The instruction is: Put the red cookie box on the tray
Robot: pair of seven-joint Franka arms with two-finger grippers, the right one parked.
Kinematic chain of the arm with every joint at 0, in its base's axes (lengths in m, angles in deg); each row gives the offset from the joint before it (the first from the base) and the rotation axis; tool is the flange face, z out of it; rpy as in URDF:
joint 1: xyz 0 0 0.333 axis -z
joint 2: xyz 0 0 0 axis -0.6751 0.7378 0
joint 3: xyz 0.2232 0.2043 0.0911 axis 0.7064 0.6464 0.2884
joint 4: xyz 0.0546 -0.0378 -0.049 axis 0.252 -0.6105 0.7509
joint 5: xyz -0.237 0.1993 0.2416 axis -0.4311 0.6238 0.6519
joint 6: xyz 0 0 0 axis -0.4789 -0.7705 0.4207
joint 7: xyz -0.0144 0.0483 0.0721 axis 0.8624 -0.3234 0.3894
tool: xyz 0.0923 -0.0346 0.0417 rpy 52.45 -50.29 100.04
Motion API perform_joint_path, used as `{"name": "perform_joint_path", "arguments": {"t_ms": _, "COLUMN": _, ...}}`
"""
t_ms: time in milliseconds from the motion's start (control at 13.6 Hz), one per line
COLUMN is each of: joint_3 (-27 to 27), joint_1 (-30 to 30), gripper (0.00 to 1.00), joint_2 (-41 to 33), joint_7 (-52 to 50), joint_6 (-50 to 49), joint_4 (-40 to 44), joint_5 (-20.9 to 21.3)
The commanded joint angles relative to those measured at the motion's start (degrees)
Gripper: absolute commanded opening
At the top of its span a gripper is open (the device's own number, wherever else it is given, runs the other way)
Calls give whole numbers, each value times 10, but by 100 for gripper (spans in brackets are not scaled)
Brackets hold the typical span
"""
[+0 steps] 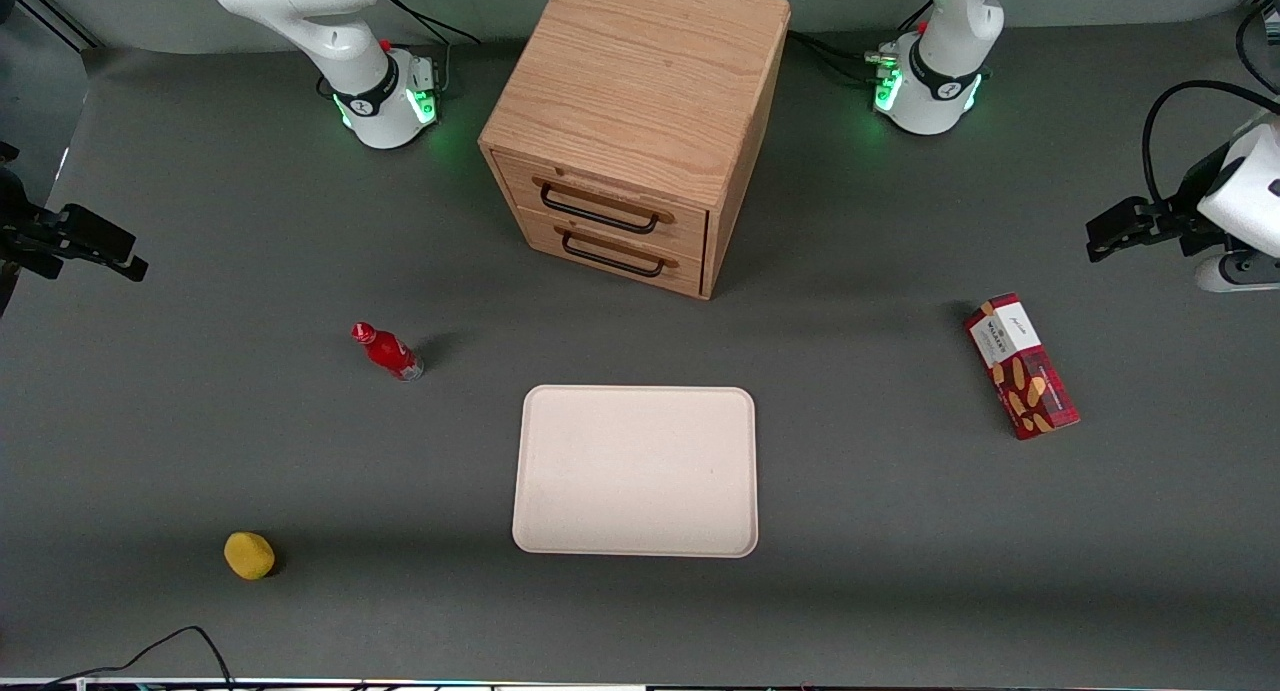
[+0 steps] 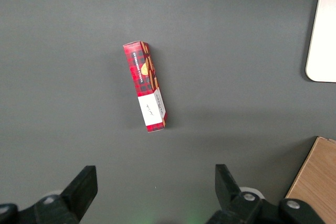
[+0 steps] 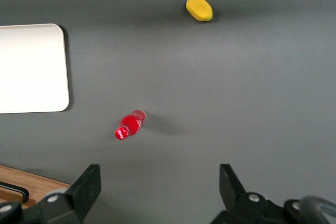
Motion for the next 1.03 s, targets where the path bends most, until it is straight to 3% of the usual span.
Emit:
{"name": "perform_joint_path", "arguments": {"t_ms": 0, "joint_3": 5, "joint_1": 11, "gripper": 100, "joint_2": -6, "joint_7": -8, "joint_6": 3, "joint_4": -3, "joint_5": 4}}
{"name": "perform_joint_path", "arguments": {"t_ms": 587, "joint_3": 9, "joint_1": -4, "gripper": 100, "joint_2": -9, "joint_7": -1, "joint_6": 11, "joint_4": -8, "joint_5": 3}}
{"name": "perform_joint_path", "arguments": {"t_ms": 953, "joint_3": 9, "joint_1": -20, "gripper": 100, "joint_2": -13, "joint_7": 0, "joint_6": 80, "joint_4": -81, "joint_5": 3}}
